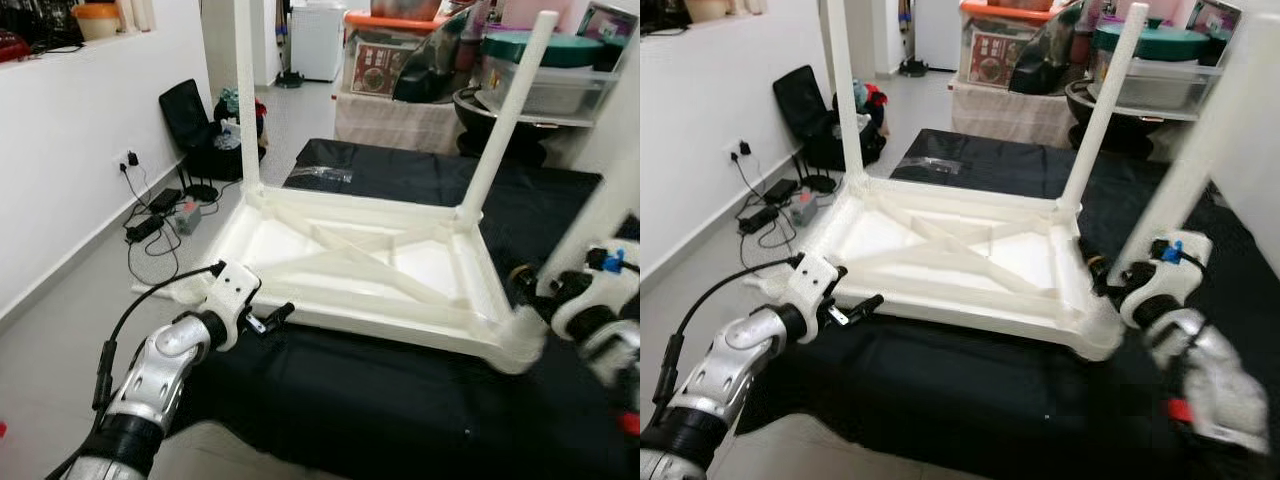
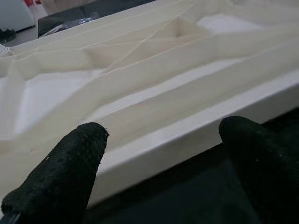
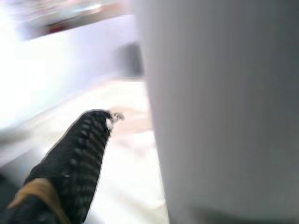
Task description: Building children table
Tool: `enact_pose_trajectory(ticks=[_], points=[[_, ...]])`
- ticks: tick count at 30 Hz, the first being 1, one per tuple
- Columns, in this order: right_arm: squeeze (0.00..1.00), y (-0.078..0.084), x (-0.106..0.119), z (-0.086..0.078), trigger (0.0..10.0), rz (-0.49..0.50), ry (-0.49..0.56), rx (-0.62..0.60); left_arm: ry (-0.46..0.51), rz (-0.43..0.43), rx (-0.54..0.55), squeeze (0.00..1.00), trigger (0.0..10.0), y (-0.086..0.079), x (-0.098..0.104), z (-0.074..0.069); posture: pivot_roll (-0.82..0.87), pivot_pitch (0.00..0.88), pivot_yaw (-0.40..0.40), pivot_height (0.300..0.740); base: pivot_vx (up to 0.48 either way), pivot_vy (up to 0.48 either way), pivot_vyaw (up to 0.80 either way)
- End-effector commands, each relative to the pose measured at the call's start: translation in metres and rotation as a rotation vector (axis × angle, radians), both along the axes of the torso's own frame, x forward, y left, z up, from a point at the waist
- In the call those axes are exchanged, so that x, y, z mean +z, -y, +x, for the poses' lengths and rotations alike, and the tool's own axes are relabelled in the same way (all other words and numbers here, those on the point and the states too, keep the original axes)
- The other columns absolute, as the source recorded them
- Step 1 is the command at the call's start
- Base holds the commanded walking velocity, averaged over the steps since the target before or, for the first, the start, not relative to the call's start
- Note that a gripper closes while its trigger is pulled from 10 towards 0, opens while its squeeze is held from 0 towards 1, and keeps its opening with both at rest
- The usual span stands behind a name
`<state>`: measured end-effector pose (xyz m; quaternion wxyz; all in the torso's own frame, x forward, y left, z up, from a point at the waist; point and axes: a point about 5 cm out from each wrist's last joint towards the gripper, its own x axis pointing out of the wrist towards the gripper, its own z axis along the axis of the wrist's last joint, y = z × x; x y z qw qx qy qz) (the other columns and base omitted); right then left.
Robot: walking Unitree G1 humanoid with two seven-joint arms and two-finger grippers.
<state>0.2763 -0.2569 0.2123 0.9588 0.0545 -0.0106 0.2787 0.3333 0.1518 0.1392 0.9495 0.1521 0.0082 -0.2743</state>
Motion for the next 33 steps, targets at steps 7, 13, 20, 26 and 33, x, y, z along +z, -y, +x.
enact_pose_trajectory(ticks=[7, 13, 20, 26, 33], points=[[0.0, -0.027, 0.003, -0.002, 10.0, -0.038, 0.005, 0.28, -0.014, 0.017, 0.006, 0.0, 10.0, -0.002, -0.005, -0.003, 0.06, 0.0, -0.073, 0.74, 0.0, 0.0, 0.0], [0.0, -0.007, -0.024, 0.035, 0.0, -0.065, -0.099, -0.09, -0.018, 0.02, 0.01, 0.0, 10.0, -0.004, -0.006, -0.005, 0.07, 0.0, -0.072, 0.74, 0.0, 0.0, 0.0], [0.0, 0.107, -0.075, 0.01, 0.0, 0.012, -0.402, -1.171, -0.018, 0.022, 0.011, 0.0, 10.0, -0.002, -0.006, -0.004, 0.06, 0.0, -0.064, 0.74, 0.0, 0.0, 0.0], [0.0, 0.137, -0.093, -0.024, 0.0, -0.004, -0.486, -1.438, -0.02, 0.022, 0.015, 0.0, 10.0, -0.002, -0.007, -0.004, 0.06, 0.0, -0.064, 0.74, 0.0, 0.0, 0.0], [0.0, 0.089, -0.066, 0.019, 10.0, 0.243, -0.309, -1.008, -0.026, 0.022, 0.013, 0.0, 10.0, 0.0, -0.009, -0.004, 0.04, 0.0, -0.055, 0.74, 0.0, 0.0, 0.0]])
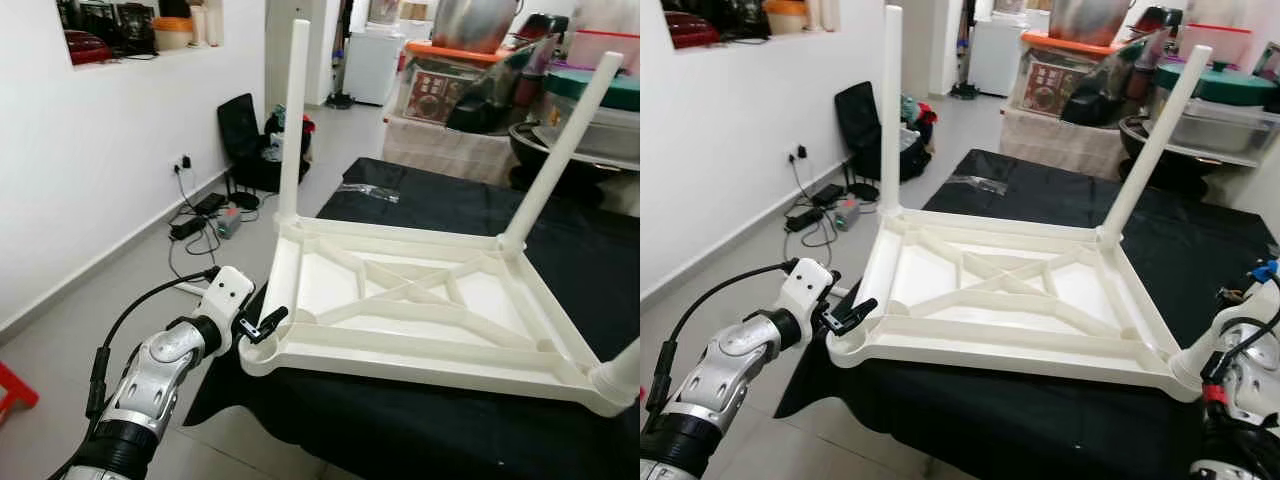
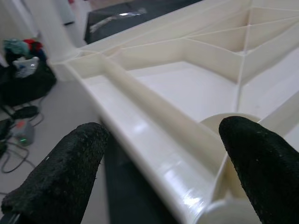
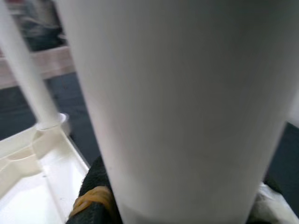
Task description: Building children table
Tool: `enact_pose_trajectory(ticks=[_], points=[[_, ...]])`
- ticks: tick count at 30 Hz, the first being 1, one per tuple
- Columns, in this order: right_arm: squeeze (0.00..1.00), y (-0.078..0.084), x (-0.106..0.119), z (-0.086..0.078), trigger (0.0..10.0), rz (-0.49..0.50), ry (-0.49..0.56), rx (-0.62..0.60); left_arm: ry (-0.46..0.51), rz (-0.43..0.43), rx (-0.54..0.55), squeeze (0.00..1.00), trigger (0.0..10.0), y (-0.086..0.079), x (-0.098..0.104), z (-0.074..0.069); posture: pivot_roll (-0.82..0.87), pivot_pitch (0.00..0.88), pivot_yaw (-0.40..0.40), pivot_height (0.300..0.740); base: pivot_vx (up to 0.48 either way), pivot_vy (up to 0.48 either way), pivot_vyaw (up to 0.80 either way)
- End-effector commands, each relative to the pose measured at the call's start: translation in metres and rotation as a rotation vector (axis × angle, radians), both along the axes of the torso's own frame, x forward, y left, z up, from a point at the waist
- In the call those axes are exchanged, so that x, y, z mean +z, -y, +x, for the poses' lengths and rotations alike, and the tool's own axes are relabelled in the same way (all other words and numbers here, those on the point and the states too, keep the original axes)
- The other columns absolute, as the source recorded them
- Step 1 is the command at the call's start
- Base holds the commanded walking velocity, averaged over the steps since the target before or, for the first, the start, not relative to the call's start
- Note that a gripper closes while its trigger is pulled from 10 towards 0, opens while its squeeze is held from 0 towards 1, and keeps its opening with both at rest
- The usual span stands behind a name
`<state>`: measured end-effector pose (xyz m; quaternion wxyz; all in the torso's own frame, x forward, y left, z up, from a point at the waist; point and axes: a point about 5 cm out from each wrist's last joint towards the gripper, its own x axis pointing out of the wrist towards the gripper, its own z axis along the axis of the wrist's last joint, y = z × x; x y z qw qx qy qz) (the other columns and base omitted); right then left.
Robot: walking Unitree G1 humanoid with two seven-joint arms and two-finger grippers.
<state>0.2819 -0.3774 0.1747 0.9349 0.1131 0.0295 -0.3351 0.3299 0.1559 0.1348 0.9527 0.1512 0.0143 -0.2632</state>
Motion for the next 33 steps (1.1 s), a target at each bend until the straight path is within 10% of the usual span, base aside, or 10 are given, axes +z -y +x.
enact_pose_trajectory(ticks=[1, 2, 5, 14, 15, 19, 24, 25, 33], points=[[0.0, -0.031, -0.028, 0.013, 10.0, 0.183, -0.003, 0.212, -0.018, 0.021, -0.012, 0.0, 10.0, 0.004, -0.004, -0.001, 0.04, 0.0, -0.055, 0.74, 0.0, 0.0, 0.0], [1.0, -0.052, -0.008, 0.026, 10.0, 0.175, 0.129, 0.397, -0.017, 0.021, -0.014, 0.0, 10.0, 0.004, -0.004, 0.0, 0.05, 0.0, -0.061, 0.74, 0.0, 0.0, 0.0], [1.0, -0.055, -0.003, 0.028, 10.0, 0.177, 0.159, 0.429, -0.017, 0.02, -0.013, 0.0, 10.0, 0.005, -0.004, 0.0, 0.05, 0.0, -0.061, 0.74, 0.0, 0.0, 0.0], [1.0, -0.111, 0.042, 0.0, 10.0, 0.159, 0.382, 1.256, -0.017, 0.021, -0.002, 0.0, 10.0, 0.0, -0.004, -0.002, 0.06, 0.0, -0.071, 0.74, 0.0, 0.0, 0.0], [0.0, -0.125, 0.049, -0.012, 10.0, 0.109, 0.364, 1.419, -0.017, 0.022, 0.003, 0.0, 10.0, -0.001, -0.005, -0.002, 0.06, 0.0, -0.077, 0.74, 0.0, 0.0, 0.0], [0.0, -0.147, 0.051, -0.018, 10.0, 0.024, 0.32, 1.581, -0.018, 0.022, 0.005, 0.0, 10.0, -0.001, -0.005, -0.003, 0.06, 0.0, -0.073, 0.74, 0.0, 0.0, 0.0], [0.0, -0.147, 0.043, -0.01, 9.6, 0.03, 0.295, 1.546, -0.017, 0.023, 0.002, 0.0, 10.0, 0.0, -0.005, -0.002, 0.07, 0.0, -0.073, 0.74, 0.0, 0.0, 0.0], [0.0, -0.142, 0.037, -0.002, 0.0, 0.034, 0.286, 1.463, -0.016, 0.024, 0.004, 0.0, 10.0, -0.001, -0.004, -0.002, 0.07, 0.0, -0.073, 0.74, 0.0, 0.0, 0.0], [0.0, -0.105, -0.002, 0.03, 0.0, 0.025, 0.004, 0.848, -0.016, 0.025, 0.008, 0.0, 10.0, -0.002, -0.004, -0.002, 0.06, 0.0, -0.068, 0.74, 0.0, 0.0, 0.0]])
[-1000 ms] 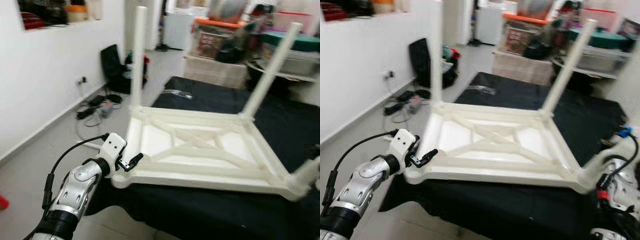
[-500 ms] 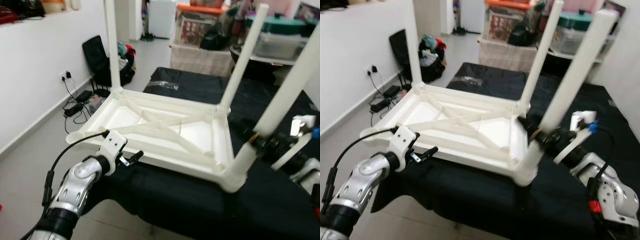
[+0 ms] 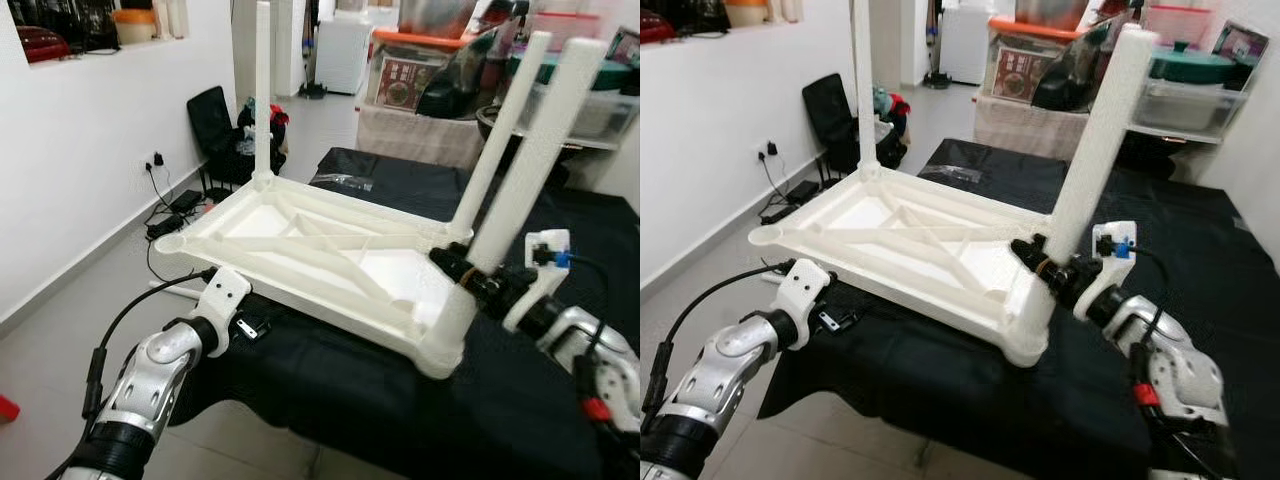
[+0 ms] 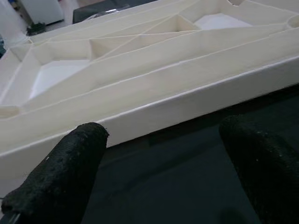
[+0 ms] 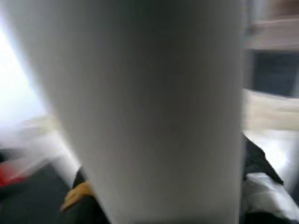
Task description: Building children table
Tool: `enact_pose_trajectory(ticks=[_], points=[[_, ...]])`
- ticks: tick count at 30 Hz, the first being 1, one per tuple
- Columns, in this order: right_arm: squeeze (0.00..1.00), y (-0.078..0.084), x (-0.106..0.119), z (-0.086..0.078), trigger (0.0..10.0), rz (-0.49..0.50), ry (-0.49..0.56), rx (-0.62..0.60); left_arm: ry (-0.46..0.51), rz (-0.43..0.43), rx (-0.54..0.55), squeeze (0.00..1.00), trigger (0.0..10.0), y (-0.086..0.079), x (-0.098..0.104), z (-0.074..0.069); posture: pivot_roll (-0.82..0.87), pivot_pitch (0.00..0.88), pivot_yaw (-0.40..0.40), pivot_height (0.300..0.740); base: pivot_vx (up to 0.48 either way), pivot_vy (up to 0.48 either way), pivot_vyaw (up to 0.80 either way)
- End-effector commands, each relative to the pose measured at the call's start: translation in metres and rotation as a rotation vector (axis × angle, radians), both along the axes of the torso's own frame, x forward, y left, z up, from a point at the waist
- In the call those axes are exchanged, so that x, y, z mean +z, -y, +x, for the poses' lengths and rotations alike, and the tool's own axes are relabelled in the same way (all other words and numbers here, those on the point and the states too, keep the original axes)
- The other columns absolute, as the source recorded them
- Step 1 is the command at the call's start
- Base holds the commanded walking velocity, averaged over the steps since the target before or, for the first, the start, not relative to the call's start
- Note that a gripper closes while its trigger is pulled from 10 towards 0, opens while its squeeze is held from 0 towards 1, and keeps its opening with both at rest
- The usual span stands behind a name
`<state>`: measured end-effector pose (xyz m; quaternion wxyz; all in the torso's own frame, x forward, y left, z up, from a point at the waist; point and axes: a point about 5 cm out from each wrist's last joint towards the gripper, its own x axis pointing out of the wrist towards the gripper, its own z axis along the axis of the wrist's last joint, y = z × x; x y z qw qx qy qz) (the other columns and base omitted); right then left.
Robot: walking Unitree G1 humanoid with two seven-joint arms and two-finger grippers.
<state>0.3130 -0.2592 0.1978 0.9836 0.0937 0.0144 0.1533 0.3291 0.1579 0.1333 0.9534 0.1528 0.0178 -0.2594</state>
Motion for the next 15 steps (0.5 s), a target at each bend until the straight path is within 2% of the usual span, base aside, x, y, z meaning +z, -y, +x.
enact_pose_trajectory(ticks=[1, 2, 3, 4, 5, 6, 8, 9, 10, 11, 14, 15], points=[[0.0, 0.02, -0.032, -0.002, 0.0, -0.028, -0.179, -0.229, -0.011, 0.018, -0.001, 0.0, 10.0, 0.001, -0.003, -0.001, 0.06, 0.0, -0.068, 0.74, 0.0, 0.0, 0.0], [0.0, 0.026, -0.037, -0.003, 0.0, -0.035, -0.205, -0.296, -0.011, 0.016, -0.002, 0.0, 10.0, 0.001, -0.003, -0.001, 0.06, 0.0, -0.068, 0.74, 0.0, 0.0, 0.0], [0.0, 0.026, -0.037, -0.003, 0.0, -0.035, -0.205, -0.296, -0.011, 0.016, -0.002, 0.0, 10.0, 0.001, -0.003, -0.001, 0.06, 0.0, -0.068, 0.74, 0.0, 0.0, 0.0], [0.0, 0.039, -0.047, -0.006, 0.0, -0.03, -0.251, -0.42, -0.011, 0.014, -0.001, 0.0, 10.0, 0.002, -0.004, -0.001, 0.06, 0.0, -0.068, 0.74, 0.0, 0.0, 0.0], [0.0, 0.046, -0.051, -0.008, 0.0, -0.021, -0.264, -0.466, -0.011, 0.015, -0.001, 0.0, 10.0, 0.002, -0.004, -0.001, 0.06, 0.0, -0.068, 0.74, 0.0, 0.0, 0.0], [0.0, 0.046, -0.051, -0.008, 0.0, -0.021, -0.264, -0.466, -0.011, 0.015, -0.001, 0.0, 10.0, 0.002, -0.004, -0.001, 0.06, 0.0, -0.068, 0.74, 0.0, 0.0, 0.0], [0.0, 0.069, -0.061, -0.015, 0.0, 0.0, -0.305, -0.625, -0.01, 0.015, 0.002, 0.0, 10.0, 0.001, -0.004, -0.001, 0.06, 0.0, -0.068, 0.74, 0.0, 0.0, 0.0], [0.0, 0.069, -0.061, -0.015, 0.0, 0.0, -0.305, -0.625, -0.01, 0.015, 0.002, 0.0, 10.0, 0.001, -0.004, -0.001, 0.06, 0.0, -0.068, 0.74, 0.0, 0.0, 0.0], [0.0, 0.083, -0.064, -0.02, 0.0, 0.005, -0.322, -0.715, -0.01, 0.015, 0.004, 0.0, 10.0, 0.001, -0.003, 0.0, 0.06, 0.0, -0.068, 0.74, 0.0, 0.0, 0.0], [0.0, 0.083, -0.064, -0.02, 0.0, 0.005, -0.322, -0.715, -0.01, 0.015, 0.004, 0.0, 10.0, 0.001, -0.003, 0.0, 0.06, 0.0, -0.068, 0.74, 0.0, 0.0, 0.0], [0.0, 0.134, -0.071, -0.049, 0.0, 0.015, -0.377, -1.07, -0.009, 0.013, 0.009, 0.0, 10.0, 0.001, -0.003, 0.0, 0.05, 0.0, -0.065, 0.74, 0.0, 0.0, 0.0], [0.0, 0.134, -0.071, -0.049, 0.0, 0.015, -0.377, -1.07, -0.009, 0.013, 0.009, 0.0, 10.0, 0.001, -0.003, 0.0, 0.05, 0.0, -0.065, 0.74, 0.0, 0.0, 0.0]])
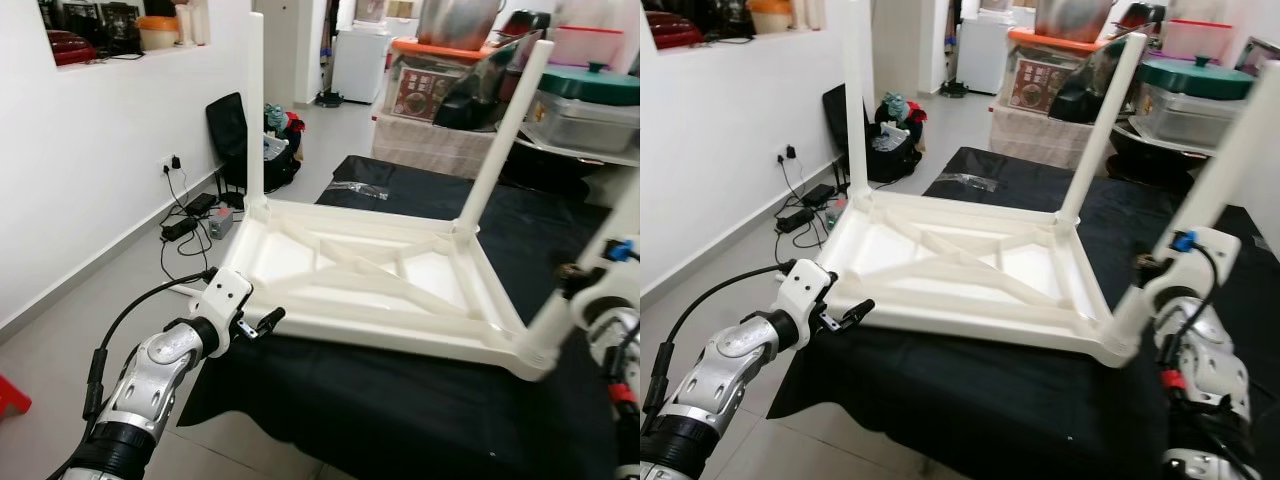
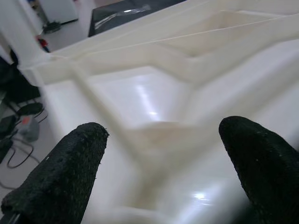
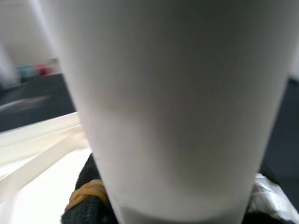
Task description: Building children table
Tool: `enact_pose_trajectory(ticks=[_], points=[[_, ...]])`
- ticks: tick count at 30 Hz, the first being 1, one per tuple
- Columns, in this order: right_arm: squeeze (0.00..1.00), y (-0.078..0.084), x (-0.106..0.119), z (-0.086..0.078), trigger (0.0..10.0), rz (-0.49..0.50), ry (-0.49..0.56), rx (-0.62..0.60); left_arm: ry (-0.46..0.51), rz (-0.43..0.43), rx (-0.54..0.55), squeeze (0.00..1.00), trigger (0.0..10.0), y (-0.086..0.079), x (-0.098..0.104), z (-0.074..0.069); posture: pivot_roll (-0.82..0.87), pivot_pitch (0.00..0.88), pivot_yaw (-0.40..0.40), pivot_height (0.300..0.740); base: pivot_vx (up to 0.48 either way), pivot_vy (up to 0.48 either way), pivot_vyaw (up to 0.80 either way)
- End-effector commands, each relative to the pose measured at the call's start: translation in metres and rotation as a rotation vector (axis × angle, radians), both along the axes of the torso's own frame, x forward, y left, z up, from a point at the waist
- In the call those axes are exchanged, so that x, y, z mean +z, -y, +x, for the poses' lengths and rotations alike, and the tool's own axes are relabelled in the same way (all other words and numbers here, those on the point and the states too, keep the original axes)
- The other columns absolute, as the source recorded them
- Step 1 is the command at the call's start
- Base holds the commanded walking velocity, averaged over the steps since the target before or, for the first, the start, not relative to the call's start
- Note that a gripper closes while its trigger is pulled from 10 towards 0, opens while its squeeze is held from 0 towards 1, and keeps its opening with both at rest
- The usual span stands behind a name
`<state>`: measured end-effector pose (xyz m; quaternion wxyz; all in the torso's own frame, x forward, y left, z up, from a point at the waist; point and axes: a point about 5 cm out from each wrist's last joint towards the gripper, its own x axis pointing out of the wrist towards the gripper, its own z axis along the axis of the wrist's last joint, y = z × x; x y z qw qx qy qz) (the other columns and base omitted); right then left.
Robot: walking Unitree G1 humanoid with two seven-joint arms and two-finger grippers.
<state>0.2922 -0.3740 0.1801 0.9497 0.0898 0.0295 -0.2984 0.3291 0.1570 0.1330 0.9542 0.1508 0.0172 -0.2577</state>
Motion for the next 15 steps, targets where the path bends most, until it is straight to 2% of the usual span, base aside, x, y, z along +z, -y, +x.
enact_pose_trajectory(ticks=[1, 4, 5, 8, 9, 11, 12, 13, 15], points=[[0.0, 0.029, -0.054, -0.036, 0.0, 0.126, -0.217, -0.252, -0.009, 0.017, 0.007, 0.0, 10.0, 0.0, -0.003, 0.0, 0.05, 0.0, -0.065, 0.74, 0.0, 0.0, 0.0], [0.0, 0.029, -0.054, -0.036, 0.0, 0.126, -0.217, -0.252, -0.009, 0.017, 0.007, 0.0, 10.0, 0.0, -0.003, 0.0, 0.05, 0.0, -0.065, 0.74, 0.0, 0.0, 0.0], [0.0, 0.038, -0.054, -0.044, 0.0, 0.11, -0.227, -0.328, -0.01, 0.016, 0.007, 0.0, 10.0, 0.001, -0.004, 0.0, 0.05, 0.0, -0.066, 0.74, 0.0, 0.0, 0.0], [0.0, 0.038, -0.054, -0.044, 0.0, 0.11, -0.227, -0.328, -0.01, 0.016, 0.007, 0.0, 10.0, 0.001, -0.004, 0.0, 0.05, 0.0, -0.066, 0.74, 0.0, 0.0, 0.0], [0.0, 0.058, -0.052, -0.061, 0.0, 0.089, -0.238, -0.446, -0.011, 0.015, 0.007, 0.0, 10.0, 0.001, -0.004, -0.001, 0.05, 0.0, -0.066, 0.74, 0.0, 0.0, 0.0], [0.0, 0.058, -0.052, -0.061, 0.0, 0.089, -0.238, -0.446, -0.011, 0.015, 0.007, 0.0, 10.0, 0.001, -0.004, -0.001, 0.05, 0.0, -0.066, 0.74, 0.0, 0.0, 0.0], [0.0, 0.076, -0.049, -0.079, 0.0, 0.072, -0.252, -0.553, -0.011, 0.015, 0.01, 0.0, 10.0, 0.0, -0.004, -0.001, 0.06, 0.0, -0.07, 0.74, 0.0, 0.0, 0.0], [0.0, 0.085, -0.047, -0.089, 0.0, 0.056, -0.262, -0.605, -0.011, 0.015, 0.012, 0.0, 10.0, -0.001, -0.003, -0.001, 0.05, 0.0, -0.067, 0.74, 0.0, 0.0, 0.0], [0.0, 0.085, -0.047, -0.089, 0.0, 0.056, -0.262, -0.605, -0.011, 0.015, 0.012, 0.0, 10.0, -0.001, -0.003, -0.001, 0.05, 0.0, -0.067, 0.74, 0.0, 0.0, 0.0]])
